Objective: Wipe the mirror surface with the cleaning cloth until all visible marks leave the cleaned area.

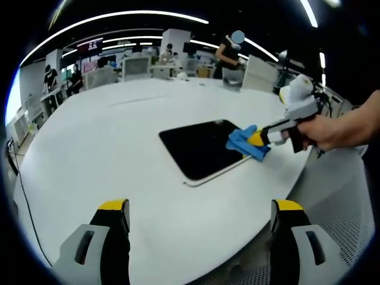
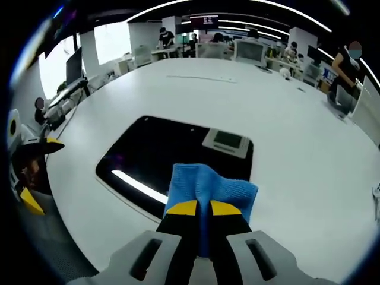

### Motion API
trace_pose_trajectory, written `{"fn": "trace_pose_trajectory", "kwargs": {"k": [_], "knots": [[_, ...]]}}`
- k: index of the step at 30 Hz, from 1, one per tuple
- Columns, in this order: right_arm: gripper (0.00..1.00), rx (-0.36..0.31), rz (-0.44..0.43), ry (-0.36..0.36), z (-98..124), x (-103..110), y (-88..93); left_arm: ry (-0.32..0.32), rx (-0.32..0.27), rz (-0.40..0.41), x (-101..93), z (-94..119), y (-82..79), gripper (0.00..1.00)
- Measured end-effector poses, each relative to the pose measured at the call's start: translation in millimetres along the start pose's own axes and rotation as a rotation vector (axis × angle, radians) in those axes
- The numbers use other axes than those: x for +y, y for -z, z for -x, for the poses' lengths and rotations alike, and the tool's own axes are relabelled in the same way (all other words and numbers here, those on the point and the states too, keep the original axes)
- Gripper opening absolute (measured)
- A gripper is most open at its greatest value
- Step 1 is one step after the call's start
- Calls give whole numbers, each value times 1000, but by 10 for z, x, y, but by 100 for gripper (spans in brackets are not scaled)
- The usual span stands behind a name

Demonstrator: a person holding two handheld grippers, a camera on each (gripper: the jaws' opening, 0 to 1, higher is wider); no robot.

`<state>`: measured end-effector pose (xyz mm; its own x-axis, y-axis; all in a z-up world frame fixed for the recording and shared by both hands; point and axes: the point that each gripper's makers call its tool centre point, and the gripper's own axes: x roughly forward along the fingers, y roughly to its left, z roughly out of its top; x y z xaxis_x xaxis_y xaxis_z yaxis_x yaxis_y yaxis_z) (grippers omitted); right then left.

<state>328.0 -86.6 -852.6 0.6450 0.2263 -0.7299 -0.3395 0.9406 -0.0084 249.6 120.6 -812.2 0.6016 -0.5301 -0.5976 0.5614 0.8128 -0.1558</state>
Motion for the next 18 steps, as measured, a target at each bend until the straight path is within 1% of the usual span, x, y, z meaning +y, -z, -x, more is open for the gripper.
{"fn": "trace_pose_trajectory", "kwargs": {"k": [8, 18], "knots": [[2, 0, 25, -16, -35, 106, -35, 6, 4, -9, -14, -4, 5, 100], [2, 2, 38, -28, -69, 178, -68, 5, 14, -24, -15, -11, 21, 99]]}}
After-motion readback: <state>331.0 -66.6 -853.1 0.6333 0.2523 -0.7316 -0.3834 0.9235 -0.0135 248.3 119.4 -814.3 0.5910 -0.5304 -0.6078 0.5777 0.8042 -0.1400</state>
